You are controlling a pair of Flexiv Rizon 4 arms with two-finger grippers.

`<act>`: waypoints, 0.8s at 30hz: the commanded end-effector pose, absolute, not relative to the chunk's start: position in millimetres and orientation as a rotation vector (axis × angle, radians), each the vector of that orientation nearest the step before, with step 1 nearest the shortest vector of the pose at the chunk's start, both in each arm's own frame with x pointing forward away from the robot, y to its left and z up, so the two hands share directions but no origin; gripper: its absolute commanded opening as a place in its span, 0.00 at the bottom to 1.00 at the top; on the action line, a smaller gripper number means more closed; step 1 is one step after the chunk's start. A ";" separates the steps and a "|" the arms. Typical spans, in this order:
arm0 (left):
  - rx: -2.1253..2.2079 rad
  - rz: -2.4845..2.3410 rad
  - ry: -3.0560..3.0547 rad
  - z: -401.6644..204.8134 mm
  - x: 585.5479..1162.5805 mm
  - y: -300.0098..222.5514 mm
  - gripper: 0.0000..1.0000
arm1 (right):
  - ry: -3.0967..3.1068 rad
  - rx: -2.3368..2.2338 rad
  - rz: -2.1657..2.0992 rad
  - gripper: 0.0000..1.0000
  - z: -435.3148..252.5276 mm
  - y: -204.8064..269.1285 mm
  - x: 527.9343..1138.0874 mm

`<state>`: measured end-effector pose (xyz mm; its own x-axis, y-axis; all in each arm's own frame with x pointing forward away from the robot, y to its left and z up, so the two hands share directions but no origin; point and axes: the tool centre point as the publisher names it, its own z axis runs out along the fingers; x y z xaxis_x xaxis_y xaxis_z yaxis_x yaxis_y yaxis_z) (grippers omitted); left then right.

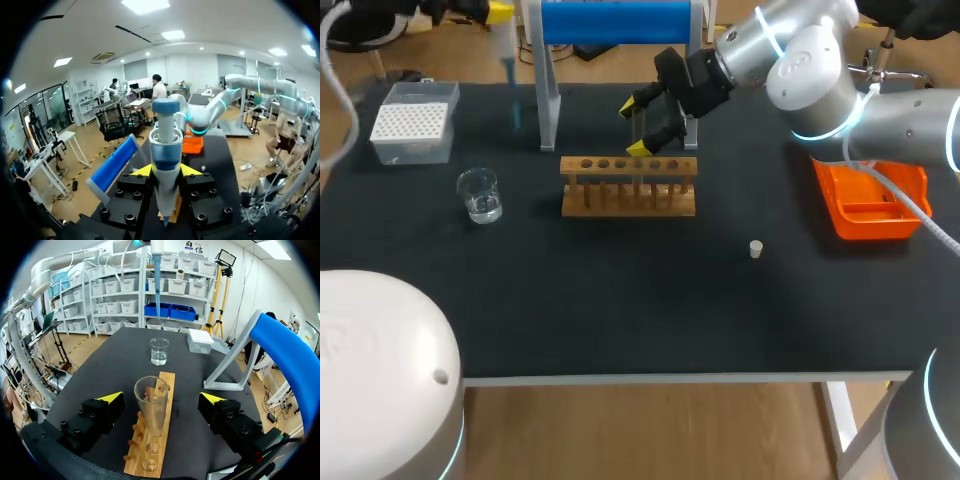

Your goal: Invert the test tube, pick up the pipette, mount the tip to pipette, aspirate from beaker and dispense into the tube, eject the tip, return the pipette, and cap with the stopper.

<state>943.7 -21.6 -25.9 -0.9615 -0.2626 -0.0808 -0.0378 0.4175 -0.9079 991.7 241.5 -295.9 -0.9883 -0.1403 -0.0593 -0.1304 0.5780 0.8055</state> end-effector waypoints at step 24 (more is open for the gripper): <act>-0.039 -1.693 2.554 19.6 978.7 -175.8 0.00 | -2.782 0.239 -1.411 1.00 -294.6 240.6 991.8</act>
